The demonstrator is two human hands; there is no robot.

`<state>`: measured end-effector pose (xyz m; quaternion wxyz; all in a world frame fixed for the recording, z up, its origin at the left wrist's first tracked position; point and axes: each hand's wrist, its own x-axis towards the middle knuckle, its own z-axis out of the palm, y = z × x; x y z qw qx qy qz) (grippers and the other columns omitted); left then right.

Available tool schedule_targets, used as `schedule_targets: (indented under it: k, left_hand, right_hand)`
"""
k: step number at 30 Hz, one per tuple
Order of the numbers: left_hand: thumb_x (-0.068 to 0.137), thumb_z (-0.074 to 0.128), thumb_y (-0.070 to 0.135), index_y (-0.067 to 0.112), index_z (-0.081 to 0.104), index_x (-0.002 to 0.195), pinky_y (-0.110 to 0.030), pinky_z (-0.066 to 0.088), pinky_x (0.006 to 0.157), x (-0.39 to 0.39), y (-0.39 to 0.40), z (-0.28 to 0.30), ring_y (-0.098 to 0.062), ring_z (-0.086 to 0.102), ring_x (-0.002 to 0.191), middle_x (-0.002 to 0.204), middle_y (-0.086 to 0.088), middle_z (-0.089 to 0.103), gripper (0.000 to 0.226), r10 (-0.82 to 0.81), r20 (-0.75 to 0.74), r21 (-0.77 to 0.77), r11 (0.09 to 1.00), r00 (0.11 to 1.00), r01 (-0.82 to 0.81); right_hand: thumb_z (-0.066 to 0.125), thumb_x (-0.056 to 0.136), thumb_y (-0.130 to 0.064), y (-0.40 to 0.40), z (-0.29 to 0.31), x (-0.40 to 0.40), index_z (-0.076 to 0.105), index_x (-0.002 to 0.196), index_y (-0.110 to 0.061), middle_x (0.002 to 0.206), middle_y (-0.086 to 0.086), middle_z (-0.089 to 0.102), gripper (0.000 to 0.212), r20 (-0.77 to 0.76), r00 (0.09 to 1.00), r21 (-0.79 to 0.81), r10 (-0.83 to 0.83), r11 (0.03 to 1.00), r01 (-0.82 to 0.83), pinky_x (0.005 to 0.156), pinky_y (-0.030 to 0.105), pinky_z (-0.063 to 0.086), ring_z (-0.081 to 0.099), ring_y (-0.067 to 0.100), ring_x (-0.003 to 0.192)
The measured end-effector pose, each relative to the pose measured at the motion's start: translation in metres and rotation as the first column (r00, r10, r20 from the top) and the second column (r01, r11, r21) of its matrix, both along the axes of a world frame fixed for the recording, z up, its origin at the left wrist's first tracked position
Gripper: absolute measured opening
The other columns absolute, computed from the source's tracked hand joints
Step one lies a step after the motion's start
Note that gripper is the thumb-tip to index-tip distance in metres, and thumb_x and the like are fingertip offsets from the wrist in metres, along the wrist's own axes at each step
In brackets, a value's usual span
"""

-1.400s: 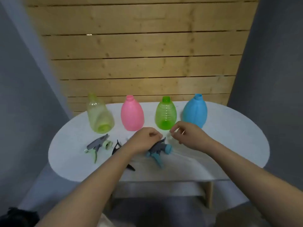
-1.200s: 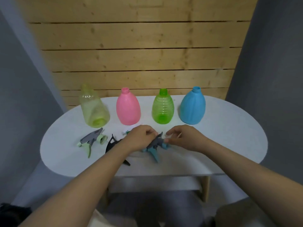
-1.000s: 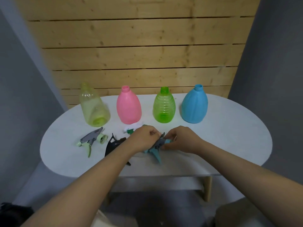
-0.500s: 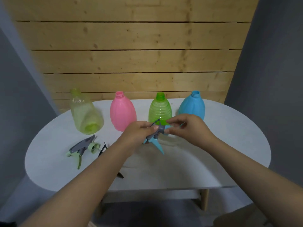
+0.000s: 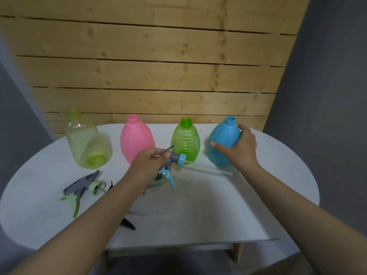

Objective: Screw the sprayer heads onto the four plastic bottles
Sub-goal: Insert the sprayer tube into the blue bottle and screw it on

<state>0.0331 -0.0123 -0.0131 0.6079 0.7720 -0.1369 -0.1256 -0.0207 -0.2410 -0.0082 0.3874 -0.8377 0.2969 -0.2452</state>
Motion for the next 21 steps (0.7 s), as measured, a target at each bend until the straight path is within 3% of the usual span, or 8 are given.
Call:
schedule_targets:
  k: [2,6,13,18,21]
  left_hand:
    - [0.091,0.055,0.02,0.019,0.068,0.089,-0.006,0.045,0.052,0.0,0.0,0.0,0.006,0.06,0.052,0.072,0.001,0.069,0.013,-0.005,0.009,-0.001,1.0,1.0,0.005]
    - [0.093,0.053,0.016,0.014,0.068,0.086,-0.006,0.045,0.05,-0.001,0.005,0.004,0.005,0.061,0.049,0.072,-0.003,0.067,0.016,-0.021,-0.007,-0.017,1.0,1.0,0.02]
    - [0.09,0.056,0.029,0.015,0.068,0.086,-0.024,0.053,0.063,-0.004,0.037,0.011,-0.008,0.068,0.059,0.077,-0.004,0.068,0.019,0.024,-0.132,-0.038,0.999,0.991,-0.029]
    - [0.084,0.062,0.035,0.014,0.072,0.093,-0.02,0.054,0.057,-0.013,0.061,0.017,-0.009,0.07,0.064,0.072,0.002,0.073,0.025,0.006,-0.292,-0.165,0.985,0.956,-0.056]
    - [0.087,0.057,0.036,0.02,0.077,0.079,-0.024,0.053,0.06,-0.013,0.075,0.02,-0.006,0.069,0.062,0.064,0.009,0.072,0.027,-0.005,-0.345,-0.242,0.966,0.938,-0.085]
  right_hand:
    - [0.084,0.06,-0.038,-0.002,-0.001,0.003,0.031,0.14,-0.015,0.136,0.009,0.045,0.099,0.005,0.998,0.082,0.062,0.995,-0.062,0.1,0.047,0.042,0.045,0.029,0.122]
    - [0.084,0.062,-0.031,-0.002,0.003,0.004,0.037,0.133,-0.014,0.118,0.001,0.051,0.087,0.055,0.99,0.147,0.13,0.98,-0.137,0.08,0.033,0.044,0.05,0.018,0.099]
    - [0.084,0.062,-0.03,0.001,0.012,-0.01,0.045,0.126,-0.017,0.105,-0.008,0.052,0.076,0.117,0.973,0.122,0.197,0.97,-0.211,0.074,0.03,0.046,0.056,0.017,0.093]
    - [0.082,0.065,-0.031,0.002,0.021,-0.023,0.046,0.122,-0.024,0.106,-0.008,0.054,0.068,0.12,0.953,0.133,0.277,0.947,-0.292,0.071,0.029,0.049,0.059,0.016,0.093]
    - [0.082,0.065,-0.032,0.004,0.024,-0.032,0.045,0.117,-0.03,0.108,-0.008,0.055,0.064,0.095,0.932,0.112,0.35,0.927,-0.359,0.07,0.028,0.05,0.059,0.009,0.09]
